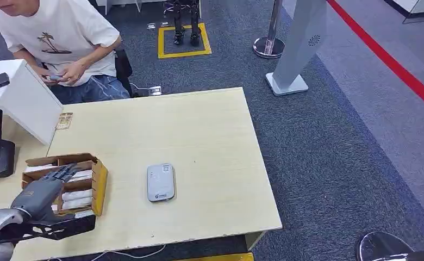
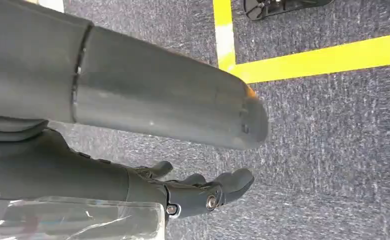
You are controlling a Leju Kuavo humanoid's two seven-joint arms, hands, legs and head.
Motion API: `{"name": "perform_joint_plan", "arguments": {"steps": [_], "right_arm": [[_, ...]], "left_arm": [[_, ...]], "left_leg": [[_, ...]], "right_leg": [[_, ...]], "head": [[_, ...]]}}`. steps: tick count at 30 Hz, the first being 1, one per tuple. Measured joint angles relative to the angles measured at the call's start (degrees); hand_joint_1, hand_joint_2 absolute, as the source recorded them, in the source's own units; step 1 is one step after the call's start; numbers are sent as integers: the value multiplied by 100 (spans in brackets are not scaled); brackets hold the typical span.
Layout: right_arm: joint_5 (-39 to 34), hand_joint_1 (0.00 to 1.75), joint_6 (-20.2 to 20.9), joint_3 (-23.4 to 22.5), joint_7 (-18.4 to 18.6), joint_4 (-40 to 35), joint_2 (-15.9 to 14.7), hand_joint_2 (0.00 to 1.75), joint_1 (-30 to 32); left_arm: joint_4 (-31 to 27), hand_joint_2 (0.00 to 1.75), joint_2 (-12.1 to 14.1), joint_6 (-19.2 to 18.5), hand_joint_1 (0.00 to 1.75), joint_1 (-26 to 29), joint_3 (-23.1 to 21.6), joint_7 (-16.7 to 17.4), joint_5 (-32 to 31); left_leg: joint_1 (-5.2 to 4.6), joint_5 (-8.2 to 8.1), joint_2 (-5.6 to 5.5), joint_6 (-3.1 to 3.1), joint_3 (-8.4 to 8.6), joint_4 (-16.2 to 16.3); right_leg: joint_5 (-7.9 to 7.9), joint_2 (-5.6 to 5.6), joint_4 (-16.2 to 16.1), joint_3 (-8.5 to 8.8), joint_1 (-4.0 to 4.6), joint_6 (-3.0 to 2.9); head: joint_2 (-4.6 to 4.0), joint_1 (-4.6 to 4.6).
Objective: Pass the card to the sensor for recognition and then transmit it.
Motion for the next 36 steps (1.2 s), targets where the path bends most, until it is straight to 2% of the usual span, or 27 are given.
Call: {"name": "perform_joint_plan", "arguments": {"steps": [3, 8, 17, 19, 23, 26, 30, 36], "right_arm": [[31, 0, 2, 0, -65, 2, 0, 175, -1], [48, 0, 9, 0, -124, 2, 0, 175, -4], [94, 0, 9, 0, -142, 2, 0, 175, -8], [105, 0, 15, 0, -153, 2, 0, 175, -10], [190, 0, 63, 15, -155, 2, 0, 175, -16], [210, 0, 90, 24, -148, 4, 0, 175, -34], [229, 0, 85, 28, -148, 4, 0, 175, -60], [251, 0, 85, 28, -148, 9, 0, 175, -72]], "left_arm": [[-114, 175, 329, -162, 0, 27, 29, 77, 533], [-289, 175, 744, -252, 0, 115, 92, 136, 932], [-498, 175, 1155, -267, 0, 247, 162, 225, 1423], [-558, 175, 1273, -280, 0, 345, 190, 252, 1739], [-780, 175, 1718, -348, 0, 662, 445, 422, 2749], [-972, 175, 2066, -350, 0, 932, 712, 516, 3201], [-1128, 175, 2298, -319, 0, 1155, 881, 553, 3306], [-1255, 175, 2440, -271, 0, 1322, 966, 601, 3332]], "left_leg": [[0, 0, 0, 0, 0, 0], [1, 0, 0, 0, 0, 0], [0, 0, -1, 0, 0, 0], [1, 0, 0, 0, 0, 0], [3, 0, 1, -1, 0, -1], [3, 0, -1, -1, 0, -1], [3, 0, -2, -1, 0, -1], [3, 0, -2, -1, 0, -1]], "right_leg": [[0, 0, 0, 0, 0, 0], [0, 0, 1, 0, 0, 0], [0, -1, 1, 1, 0, 0], [0, -1, 1, 1, 0, 0], [0, 0, 1, 0, 2, -1], [-1, -1, 1, 0, 2, -1], [-1, -3, 1, 2, 2, 0], [-1, -3, 1, 4, 2, 0]], "head": [[-2, -2], [-2, -2], [0, 0], [-2, 0], [-2, 0], [0, -2], [-2, -2], [-2, -2]]}}
